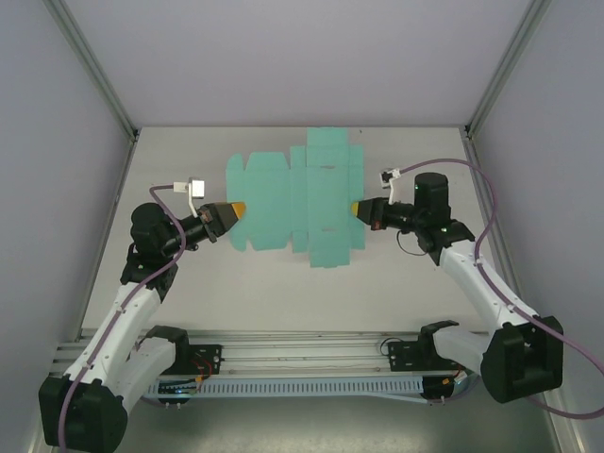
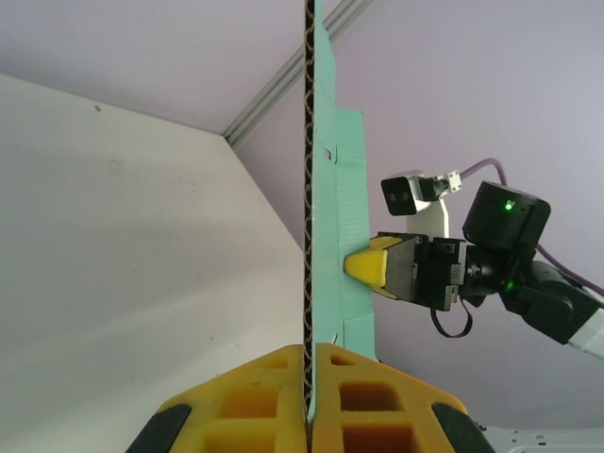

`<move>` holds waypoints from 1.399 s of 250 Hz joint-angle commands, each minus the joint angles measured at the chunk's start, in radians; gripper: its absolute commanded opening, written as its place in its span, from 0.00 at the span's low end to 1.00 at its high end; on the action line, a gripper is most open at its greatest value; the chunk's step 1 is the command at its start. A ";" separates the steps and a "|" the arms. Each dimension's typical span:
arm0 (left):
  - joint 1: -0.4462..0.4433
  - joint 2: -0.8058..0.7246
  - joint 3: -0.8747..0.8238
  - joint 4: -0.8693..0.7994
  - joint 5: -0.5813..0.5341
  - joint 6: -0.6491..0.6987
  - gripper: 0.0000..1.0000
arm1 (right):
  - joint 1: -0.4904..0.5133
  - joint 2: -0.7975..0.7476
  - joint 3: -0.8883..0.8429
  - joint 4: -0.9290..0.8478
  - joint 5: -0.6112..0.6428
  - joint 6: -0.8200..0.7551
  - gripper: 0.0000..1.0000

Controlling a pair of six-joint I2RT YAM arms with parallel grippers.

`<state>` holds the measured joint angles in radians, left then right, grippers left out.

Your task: Assemble paper box

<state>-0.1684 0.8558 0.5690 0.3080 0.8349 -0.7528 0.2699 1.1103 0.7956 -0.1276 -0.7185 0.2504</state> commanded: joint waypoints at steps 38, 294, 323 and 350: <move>0.007 0.087 -0.005 0.022 -0.082 -0.023 0.00 | 0.191 0.016 0.083 -0.165 0.652 -0.262 0.00; 0.006 0.314 0.196 -0.242 -0.041 0.052 0.99 | 0.492 0.681 0.081 0.966 1.185 -1.773 0.00; 0.007 0.421 0.282 -0.231 -0.007 0.055 0.98 | 0.501 0.752 0.073 1.089 1.170 -1.812 0.00; 0.007 0.533 0.338 -0.188 0.046 0.058 0.98 | 0.511 0.760 0.070 1.071 1.150 -1.778 0.00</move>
<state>-0.1684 1.2938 0.8474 0.0593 0.7868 -0.6930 0.7635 1.8637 0.8745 0.7788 0.4274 -1.4811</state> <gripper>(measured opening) 0.985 0.047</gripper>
